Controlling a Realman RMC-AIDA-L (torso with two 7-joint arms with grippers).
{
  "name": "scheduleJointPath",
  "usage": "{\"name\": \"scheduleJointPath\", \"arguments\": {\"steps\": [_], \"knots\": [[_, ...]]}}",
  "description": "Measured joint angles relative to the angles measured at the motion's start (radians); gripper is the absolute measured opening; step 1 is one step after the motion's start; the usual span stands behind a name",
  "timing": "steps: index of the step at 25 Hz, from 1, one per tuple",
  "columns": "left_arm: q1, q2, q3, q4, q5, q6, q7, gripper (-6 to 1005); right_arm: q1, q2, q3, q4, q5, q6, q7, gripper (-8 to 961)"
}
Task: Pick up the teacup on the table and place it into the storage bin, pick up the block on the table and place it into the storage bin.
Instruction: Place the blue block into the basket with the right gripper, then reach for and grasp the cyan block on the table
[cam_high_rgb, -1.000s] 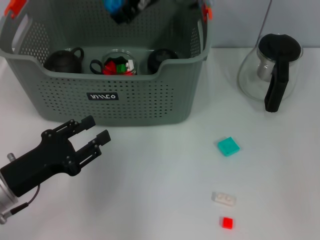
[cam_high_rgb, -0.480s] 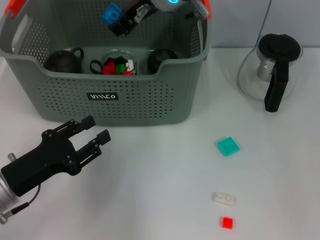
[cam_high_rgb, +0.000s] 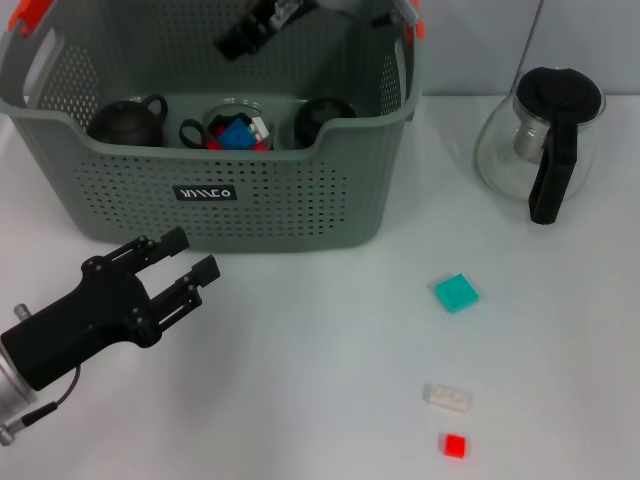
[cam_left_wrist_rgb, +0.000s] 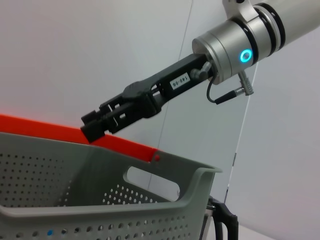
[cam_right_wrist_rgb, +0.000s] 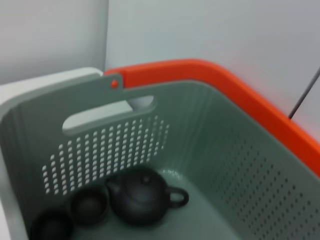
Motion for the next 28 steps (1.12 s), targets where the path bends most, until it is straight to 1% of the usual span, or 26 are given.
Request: {"name": "scheduleJointPath", "arguments": {"steps": [1, 2, 3, 4, 5, 7, 8, 9, 10, 12, 13, 15, 18, 21, 24, 28], "knots": [[-0.001, 0.000, 0.000, 0.000, 0.000, 0.000, 0.000, 551, -0.013, 0.000, 0.002, -0.020, 0.008, -0.005, -0.003, 537], [-0.002, 0.000, 0.000, 0.000, 0.000, 0.000, 0.000, 551, -0.043, -0.001, 0.004, -0.069, 0.030, -0.015, -0.014, 558], [-0.003, 0.000, -0.001, 0.000, 0.000, 0.001, 0.000, 551, -0.080, -0.001, 0.004, -0.124, 0.061, -0.032, -0.031, 579], [-0.003, 0.000, -0.001, 0.000, 0.000, 0.002, 0.000, 551, -0.132, -0.001, 0.003, -0.204, 0.108, -0.057, -0.057, 600], [-0.003, 0.000, -0.001, 0.000, 0.000, 0.002, 0.000, 551, -0.189, -0.002, 0.003, -0.292, 0.171, -0.086, -0.090, 599], [-0.003, 0.000, -0.001, 0.000, 0.000, 0.005, 0.000, 551, -0.327, -0.004, 0.005, -0.480, 0.325, -0.133, -0.171, 596], [-0.001, 0.000, -0.002, 0.000, 0.000, 0.007, 0.000, 551, -0.415, -0.005, 0.008, -0.570, 0.437, -0.162, -0.239, 595], [0.001, 0.000, -0.002, 0.000, 0.000, 0.007, 0.000, 551, -0.482, -0.006, 0.014, -0.641, 0.526, -0.184, -0.301, 594], [0.002, 0.000, -0.002, 0.001, 0.000, 0.005, 0.000, 551, -0.543, -0.007, 0.021, -0.688, 0.596, -0.208, -0.356, 593], [0.001, 0.001, -0.002, 0.001, 0.000, 0.002, 0.000, 551, -0.700, -0.009, 0.054, -0.768, 0.789, -0.304, -0.511, 593], [-0.001, 0.001, -0.003, 0.001, 0.000, 0.001, 0.000, 551, -0.761, -0.010, 0.075, -0.778, 0.856, -0.358, -0.575, 592], [-0.005, 0.003, -0.002, 0.002, 0.000, -0.001, 0.000, 551, -0.847, -0.014, 0.138, -0.766, 0.929, -0.495, -0.668, 592], [-0.010, 0.005, -0.002, 0.002, 0.000, -0.001, 0.000, 551, -0.925, -0.021, 0.237, -0.728, 0.915, -0.703, -0.731, 592], [-0.011, 0.006, -0.002, 0.002, 0.000, -0.002, 0.000, 551, -0.973, -0.033, 0.333, -0.708, 0.806, -0.881, -0.740, 593], [-0.011, 0.006, -0.002, 0.002, 0.000, -0.002, 0.000, 551, -0.995, -0.044, 0.400, -0.725, 0.631, -0.977, -0.702, 592], [-0.011, 0.006, -0.003, 0.002, 0.000, -0.002, 0.000, 550, -0.976, -0.048, 0.440, -0.767, 0.408, -1.041, -0.607, 586]]}}
